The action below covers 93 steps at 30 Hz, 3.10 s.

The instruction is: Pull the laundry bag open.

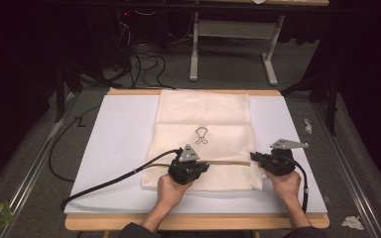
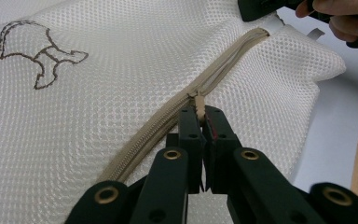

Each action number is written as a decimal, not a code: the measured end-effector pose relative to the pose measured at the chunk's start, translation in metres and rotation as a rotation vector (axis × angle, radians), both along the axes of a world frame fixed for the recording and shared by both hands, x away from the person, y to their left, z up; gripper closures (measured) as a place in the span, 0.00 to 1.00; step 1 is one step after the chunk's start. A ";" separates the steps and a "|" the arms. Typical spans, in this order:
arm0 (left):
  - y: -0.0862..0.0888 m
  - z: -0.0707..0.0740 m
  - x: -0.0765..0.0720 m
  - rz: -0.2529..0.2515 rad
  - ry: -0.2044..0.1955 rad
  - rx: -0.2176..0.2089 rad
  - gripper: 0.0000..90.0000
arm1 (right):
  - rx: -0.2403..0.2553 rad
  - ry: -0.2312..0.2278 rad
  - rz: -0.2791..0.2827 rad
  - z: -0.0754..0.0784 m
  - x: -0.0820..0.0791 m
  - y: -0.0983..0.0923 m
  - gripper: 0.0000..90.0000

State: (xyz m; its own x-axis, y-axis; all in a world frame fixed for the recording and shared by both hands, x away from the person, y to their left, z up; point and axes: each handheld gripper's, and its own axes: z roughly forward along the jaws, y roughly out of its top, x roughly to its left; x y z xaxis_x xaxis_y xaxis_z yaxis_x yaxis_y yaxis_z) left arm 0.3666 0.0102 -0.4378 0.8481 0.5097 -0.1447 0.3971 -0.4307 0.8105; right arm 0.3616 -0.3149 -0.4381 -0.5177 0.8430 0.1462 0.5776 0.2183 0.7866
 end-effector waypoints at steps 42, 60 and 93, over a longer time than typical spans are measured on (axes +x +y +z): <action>0.030 0.001 -0.006 0.042 -0.005 -0.018 0.97 | -0.041 -0.018 0.026 0.001 0.006 0.012 0.98; 0.044 0.005 -0.008 0.052 -0.011 -0.032 0.97 | -0.033 -0.030 0.018 0.002 0.005 0.010 0.98; 0.083 0.005 -0.008 0.109 0.018 -0.089 0.97 | -0.050 -0.038 0.009 0.010 0.005 0.007 0.98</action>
State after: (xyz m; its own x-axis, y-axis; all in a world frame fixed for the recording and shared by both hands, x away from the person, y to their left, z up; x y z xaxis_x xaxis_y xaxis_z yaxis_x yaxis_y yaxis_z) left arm 0.3588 0.0930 -0.4324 0.7854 0.5831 -0.2077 0.4521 -0.3113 0.8359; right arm 0.3665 -0.3076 -0.4284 -0.5297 0.8440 0.0842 0.5456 0.2631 0.7957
